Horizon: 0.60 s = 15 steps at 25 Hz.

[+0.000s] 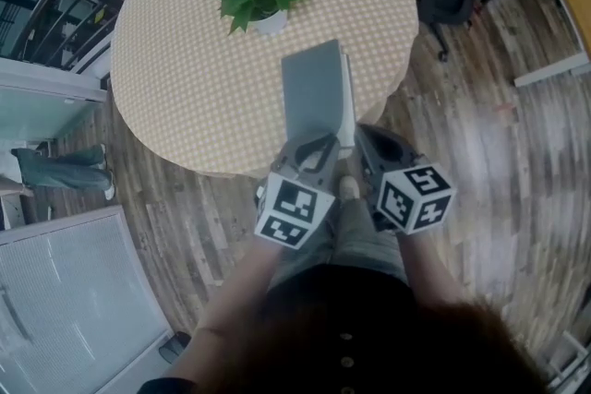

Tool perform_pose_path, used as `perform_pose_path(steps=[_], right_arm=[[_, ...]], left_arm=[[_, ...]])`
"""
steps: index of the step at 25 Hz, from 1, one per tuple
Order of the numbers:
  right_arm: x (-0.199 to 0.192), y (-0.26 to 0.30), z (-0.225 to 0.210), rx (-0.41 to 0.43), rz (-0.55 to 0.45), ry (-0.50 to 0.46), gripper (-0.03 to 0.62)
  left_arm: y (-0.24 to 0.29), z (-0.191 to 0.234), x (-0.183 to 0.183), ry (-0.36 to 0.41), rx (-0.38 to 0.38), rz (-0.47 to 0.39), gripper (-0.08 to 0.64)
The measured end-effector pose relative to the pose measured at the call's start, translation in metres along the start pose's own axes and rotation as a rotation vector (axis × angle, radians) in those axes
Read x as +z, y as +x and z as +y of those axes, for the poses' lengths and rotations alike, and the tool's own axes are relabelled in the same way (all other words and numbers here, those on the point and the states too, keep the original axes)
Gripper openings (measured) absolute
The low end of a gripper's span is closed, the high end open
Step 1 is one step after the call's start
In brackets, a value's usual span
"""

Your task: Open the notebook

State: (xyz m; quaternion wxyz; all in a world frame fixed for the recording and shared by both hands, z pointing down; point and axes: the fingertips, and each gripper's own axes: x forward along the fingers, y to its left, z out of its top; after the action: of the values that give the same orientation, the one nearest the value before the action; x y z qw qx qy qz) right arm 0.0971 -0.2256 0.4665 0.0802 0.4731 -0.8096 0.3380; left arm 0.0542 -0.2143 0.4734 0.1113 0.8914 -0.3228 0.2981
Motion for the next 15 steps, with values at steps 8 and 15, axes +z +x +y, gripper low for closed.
perform_pose_path(steps=[8, 15], right_arm=[[0.012, 0.017, 0.036, -0.016, -0.030, -0.037, 0.011], [0.017, 0.037, 0.067, -0.017, -0.035, -0.061, 0.011]], left_arm=[[-0.040, 0.024, 0.004, -0.085, -0.049, -0.100, 0.028], [-0.078, 0.055, -0.007, -0.167, -0.063, -0.184, 0.028]])
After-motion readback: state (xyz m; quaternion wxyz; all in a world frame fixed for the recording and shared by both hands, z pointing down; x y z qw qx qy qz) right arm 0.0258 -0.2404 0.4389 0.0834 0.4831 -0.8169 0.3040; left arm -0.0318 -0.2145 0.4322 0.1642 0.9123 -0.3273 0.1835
